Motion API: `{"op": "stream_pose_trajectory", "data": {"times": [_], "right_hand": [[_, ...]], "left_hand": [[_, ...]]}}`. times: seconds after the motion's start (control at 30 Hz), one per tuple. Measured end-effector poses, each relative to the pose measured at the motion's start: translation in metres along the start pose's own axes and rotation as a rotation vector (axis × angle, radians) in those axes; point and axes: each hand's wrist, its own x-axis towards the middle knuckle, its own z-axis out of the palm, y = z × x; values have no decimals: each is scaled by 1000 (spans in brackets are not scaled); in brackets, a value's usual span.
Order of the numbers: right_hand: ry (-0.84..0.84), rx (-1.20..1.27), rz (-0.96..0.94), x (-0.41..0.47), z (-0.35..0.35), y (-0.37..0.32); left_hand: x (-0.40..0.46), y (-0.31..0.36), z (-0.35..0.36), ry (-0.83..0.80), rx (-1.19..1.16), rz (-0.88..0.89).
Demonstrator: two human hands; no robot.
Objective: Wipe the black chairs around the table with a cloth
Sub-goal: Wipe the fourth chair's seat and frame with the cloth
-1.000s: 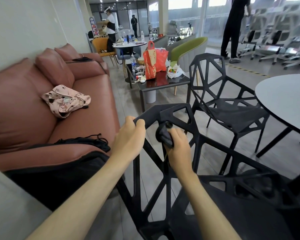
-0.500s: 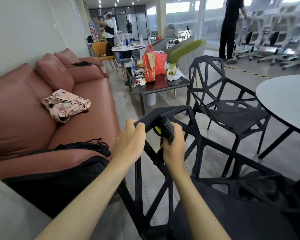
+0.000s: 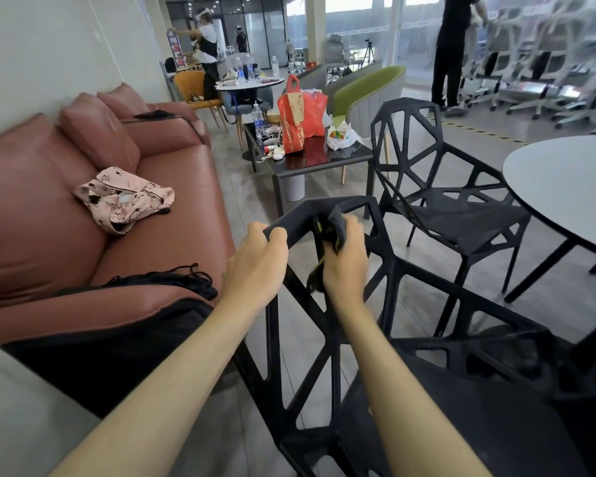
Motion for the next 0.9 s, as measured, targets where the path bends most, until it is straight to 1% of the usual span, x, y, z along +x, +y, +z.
{"op": "stream_pose_trajectory", "data": {"times": [0.07,0.17,0.3,0.4,0.43,0.5,0.57,0.63,0.73,0.8,0.9], "right_hand": [[18,-47,-21,18,5,-10],[-14,-3,-11,5,1,1],[-133,34,101,-53,-24,55],[-233,-39,211,-107,-47,95],[-247,-74,221,-120,-50,100],[-223,-89,238,-131,-47,98],[-160,-59,254,-124,-37,86],[-112,-30,206,-102,-28,70],[-72,-26,86,-49,-13,39],[-46,-49,42,-18,-5,17],[-45,-22,24,-15,-3,11]], "left_hand": [[0,0,-1,-8,-15,-4],[2,0,-2,-11,-36,-6],[4,0,0,0,-45,-4],[2,1,1,-2,-54,-5],[2,2,1,-5,-59,-7],[1,2,2,1,-79,-17],[2,2,2,16,-105,-35],[3,2,2,19,-112,-41],[4,0,2,13,-115,-30],[4,0,2,5,-120,-32],[7,-3,3,-6,-177,-56]]}}
